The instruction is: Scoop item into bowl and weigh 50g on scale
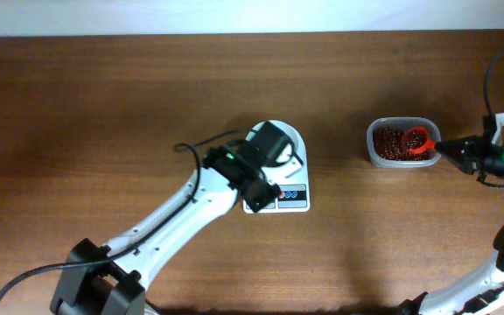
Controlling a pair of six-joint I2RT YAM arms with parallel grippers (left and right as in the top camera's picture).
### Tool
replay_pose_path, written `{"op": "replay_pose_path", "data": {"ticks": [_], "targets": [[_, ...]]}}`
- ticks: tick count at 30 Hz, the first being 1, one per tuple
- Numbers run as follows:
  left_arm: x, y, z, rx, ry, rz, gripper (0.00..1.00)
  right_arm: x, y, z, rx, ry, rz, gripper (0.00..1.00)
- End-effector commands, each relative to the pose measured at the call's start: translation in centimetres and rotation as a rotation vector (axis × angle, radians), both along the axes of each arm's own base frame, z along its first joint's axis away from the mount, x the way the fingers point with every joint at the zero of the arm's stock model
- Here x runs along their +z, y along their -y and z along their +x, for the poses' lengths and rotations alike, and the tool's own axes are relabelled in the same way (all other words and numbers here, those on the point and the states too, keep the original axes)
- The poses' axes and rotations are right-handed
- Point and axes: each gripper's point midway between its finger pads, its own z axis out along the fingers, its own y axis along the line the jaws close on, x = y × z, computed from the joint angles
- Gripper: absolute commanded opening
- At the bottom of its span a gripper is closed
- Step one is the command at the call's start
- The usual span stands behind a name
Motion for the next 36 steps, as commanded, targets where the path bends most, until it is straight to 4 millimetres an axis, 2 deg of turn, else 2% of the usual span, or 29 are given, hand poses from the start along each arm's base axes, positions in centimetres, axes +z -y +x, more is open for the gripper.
{"op": "replay_pose_path", "data": {"ticks": [1, 4, 11, 15, 18, 23, 26, 29, 31, 36], "targets": [[0.4, -3.5, 2.8, 0.145, 0.018, -0.016, 0.1, -0.1, 0.1, -0.1, 0.001, 0.011, 0.004, 0.04], [0.5, -6.9, 4.9, 0.255, 0.029, -0.022, 0.1, -0.1, 0.1, -0.1, 0.001, 0.011, 0.004, 0.04], [1.4, -13.1, 9.3, 0.447, 0.118, -0.062, 0.04, -0.1, 0.1, -0.1, -0.001, 0.008, 0.006, 0.04], [1.7, -14.6, 10.0, 0.487, 0.138, -0.069, 0.03, -0.1, 0.1, -0.1, -0.001, 0.008, 0.006, 0.04], [1.6, -14.8, 10.0, 0.492, 0.137, -0.069, 0.01, -0.1, 0.1, -0.1, -0.001, 0.009, 0.005, 0.04], [1.7, -13.4, 9.8, 0.462, 0.109, -0.137, 0.0, -0.1, 0.2, 0.0, -0.001, 0.016, -0.001, 0.04], [1.7, -11.5, 8.9, 0.416, 0.041, -0.229, 0.0, -0.5, 0.3, -0.1, 0.003, 0.002, -0.019, 0.04], [1.3, -10.2, 7.4, 0.381, -0.019, -0.235, 0.0, -0.5, 0.4, -0.1, 0.003, 0.006, -0.02, 0.04], [1.0, -7.4, 5.2, 0.227, -0.059, -0.208, 0.0, -0.5, 0.4, -0.1, 0.003, 0.006, -0.021, 0.04], [0.3, -1.5, 1.9, -0.039, -0.059, -0.146, 0.0, -0.5, 0.4, 0.0, 0.003, 0.006, -0.021, 0.04]]}}
